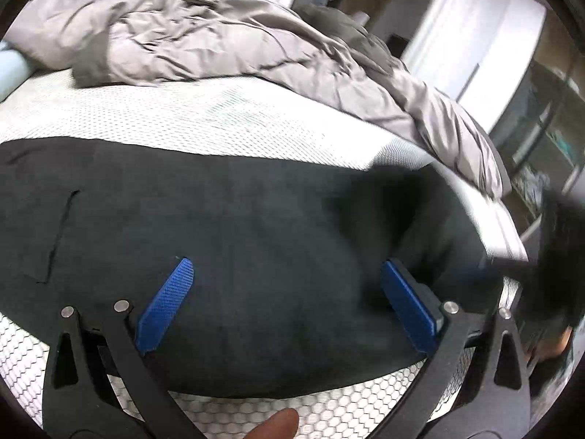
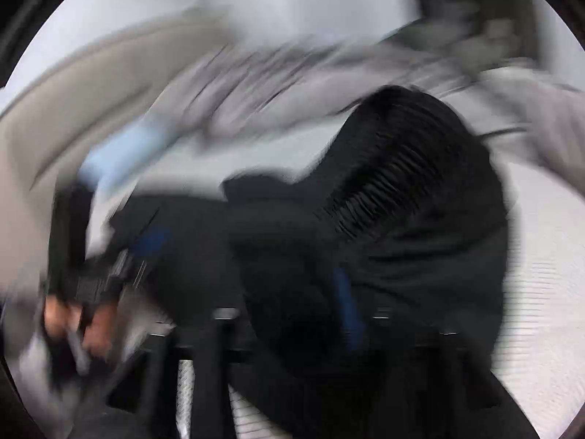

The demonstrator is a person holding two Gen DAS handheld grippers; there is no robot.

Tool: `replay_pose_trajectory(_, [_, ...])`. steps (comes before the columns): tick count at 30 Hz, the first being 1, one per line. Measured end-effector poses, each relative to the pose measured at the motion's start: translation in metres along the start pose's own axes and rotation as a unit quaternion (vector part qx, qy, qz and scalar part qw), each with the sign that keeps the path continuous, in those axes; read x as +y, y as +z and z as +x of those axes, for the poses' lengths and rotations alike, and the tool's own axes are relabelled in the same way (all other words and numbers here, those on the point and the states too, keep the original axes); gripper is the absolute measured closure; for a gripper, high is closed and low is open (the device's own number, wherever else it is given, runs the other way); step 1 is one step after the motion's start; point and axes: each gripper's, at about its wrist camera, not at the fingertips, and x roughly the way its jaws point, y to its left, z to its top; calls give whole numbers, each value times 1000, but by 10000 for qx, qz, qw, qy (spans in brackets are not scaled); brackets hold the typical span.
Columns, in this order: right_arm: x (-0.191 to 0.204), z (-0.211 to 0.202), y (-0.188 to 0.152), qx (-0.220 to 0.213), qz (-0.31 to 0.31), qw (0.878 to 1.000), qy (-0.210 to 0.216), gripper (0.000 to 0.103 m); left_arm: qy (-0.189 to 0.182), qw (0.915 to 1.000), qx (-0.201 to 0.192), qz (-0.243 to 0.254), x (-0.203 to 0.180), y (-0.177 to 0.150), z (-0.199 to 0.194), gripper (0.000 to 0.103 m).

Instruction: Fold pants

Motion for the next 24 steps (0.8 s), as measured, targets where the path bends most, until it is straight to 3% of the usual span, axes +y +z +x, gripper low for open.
replay_pose_trajectory(2, [28, 19, -15, 465, -604, 9971, -44, 46, -89, 9999, -9, -94, 8, 2, -3, 1])
replay_pose_trajectory(4, [40, 11, -25, 374, -902, 9952, -43, 46, -163, 9998, 27, -115, 9, 1, -2, 1])
replay_pose_trajectory(7, [23, -26, -34, -172, -466, 9987, 98, 41, -250, 9996, 121, -38, -5, -1, 6, 1])
replay_pose_trajectory(8, [10, -39, -38, -458, -220, 9987, 85, 33, -328, 9993, 175, 35, -14, -2, 9, 1])
replay_pose_trajectory(9, [-2, -51, -40, -730, 29, 9973, -27, 26, -407, 9988, 225, 125, -27, -6, 12, 1])
replay_pose_trajectory(11, [-32, -65, -48, -1034, 546, 9911, -636, 26, -561, 9964, 430, 473, -53, -14, 18, 1])
replay_pose_trajectory(14, [-64, -43, -54, -531, 861, 9841, -1461, 25, -458, 9845, 997, 1365, -91, -32, 35, 1])
replay_pose_trajectory(16, [-73, -22, -61, -80, 794, 9815, -1739, 25, 42, 9710, 1334, 1982, -104, -49, 47, 1])
replay_pose_trajectory(17, [-74, -14, -67, 102, 766, 9828, -1680, 25, 113, 9676, 1368, 2119, -106, -52, 48, 1])
replay_pose_trajectory(21, [-65, -25, -77, 136, 326, 9863, -1612, 21, -49, 9697, 1363, 2026, -100, -50, 38, 1])
replay_pose_trajectory(24, [-73, -37, -92, 233, 300, 9864, -1601, 14, -371, 9785, 1205, 1634, -88, -41, 29, 1])
